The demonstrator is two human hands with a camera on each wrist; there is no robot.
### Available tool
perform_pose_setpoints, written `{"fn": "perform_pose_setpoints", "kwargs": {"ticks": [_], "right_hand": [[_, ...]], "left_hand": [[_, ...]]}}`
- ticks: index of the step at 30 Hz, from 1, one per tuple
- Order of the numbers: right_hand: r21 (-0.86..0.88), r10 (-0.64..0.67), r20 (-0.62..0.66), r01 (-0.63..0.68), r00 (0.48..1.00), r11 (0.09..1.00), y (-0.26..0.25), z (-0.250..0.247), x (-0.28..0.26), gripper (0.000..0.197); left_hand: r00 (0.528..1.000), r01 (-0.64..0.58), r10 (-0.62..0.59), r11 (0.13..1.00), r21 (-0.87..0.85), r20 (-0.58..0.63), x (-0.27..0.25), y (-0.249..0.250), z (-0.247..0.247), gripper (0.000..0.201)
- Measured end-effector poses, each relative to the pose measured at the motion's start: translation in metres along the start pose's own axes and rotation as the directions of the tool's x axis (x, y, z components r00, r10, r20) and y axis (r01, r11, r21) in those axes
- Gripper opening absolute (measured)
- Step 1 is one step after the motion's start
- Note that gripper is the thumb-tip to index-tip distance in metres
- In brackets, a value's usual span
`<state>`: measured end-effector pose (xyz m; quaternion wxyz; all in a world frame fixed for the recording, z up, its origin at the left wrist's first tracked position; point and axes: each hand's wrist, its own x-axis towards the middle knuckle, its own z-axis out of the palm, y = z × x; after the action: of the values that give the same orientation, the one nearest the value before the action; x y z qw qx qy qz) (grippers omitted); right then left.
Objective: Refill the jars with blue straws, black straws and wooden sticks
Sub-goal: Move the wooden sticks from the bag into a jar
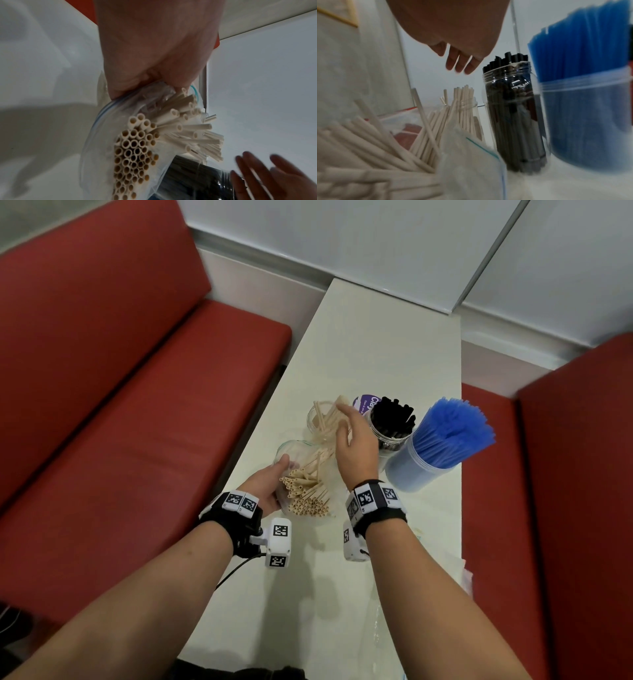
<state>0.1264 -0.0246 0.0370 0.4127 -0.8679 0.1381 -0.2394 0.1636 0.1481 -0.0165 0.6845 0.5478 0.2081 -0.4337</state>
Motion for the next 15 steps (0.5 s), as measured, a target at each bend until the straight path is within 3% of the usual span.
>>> {"fn": "perform_pose_setpoints", "kwargs": {"ticks": [2, 4, 6, 7, 8, 9, 12, 15], "right_hand": [[0.181, 0.188, -0.054, -0.175, 0.981, 0.968, -0.002, -0.004, -0.012, 0.016], [0.219, 0.358, 0.148, -0.384, 0.922, 0.897, -0.001, -0.006, -0.02, 0.022], [0.128, 0.475, 0.435, -0.575, 0.765, 0.808, 0.005, -0.001, -0.03, 0.025], [0.061, 0.521, 0.509, -0.632, 0.686, 0.773, 0.008, 0.002, -0.034, 0.022], [0.013, 0.561, 0.524, -0.664, 0.641, 0.747, 0.012, 0.007, -0.038, 0.019], [-0.01, 0.594, 0.498, -0.681, 0.631, 0.732, 0.014, 0.012, -0.041, 0.02], [-0.05, 0.618, 0.348, -0.644, 0.705, 0.763, 0.018, 0.021, -0.047, 0.032], [-0.02, 0.603, 0.27, -0.622, 0.751, 0.783, 0.021, 0.028, -0.051, 0.027]], "left_hand": [[1.0, -0.002, 0.002, 1.0, -0.007, -0.003, 0.001, 0.001, 0.0, 0.035], [1.0, 0.0, 0.0, 1.0, -0.007, -0.011, 0.001, 0.001, 0.002, 0.036], [1.0, -0.001, 0.001, 1.0, -0.004, -0.021, 0.0, 0.002, 0.004, 0.037], [1.0, 0.004, -0.004, 1.0, -0.001, -0.022, 0.0, 0.002, 0.006, 0.038], [1.0, 0.013, -0.013, 1.0, 0.005, -0.021, -0.001, 0.001, 0.007, 0.039], [1.0, 0.022, -0.022, 1.0, 0.014, -0.015, -0.001, 0.0, 0.007, 0.039], [1.0, 0.026, -0.027, 0.999, 0.035, 0.008, -0.002, -0.003, 0.008, 0.038], [0.999, 0.034, -0.035, 0.999, 0.042, 0.027, -0.002, -0.004, 0.008, 0.037]]}}
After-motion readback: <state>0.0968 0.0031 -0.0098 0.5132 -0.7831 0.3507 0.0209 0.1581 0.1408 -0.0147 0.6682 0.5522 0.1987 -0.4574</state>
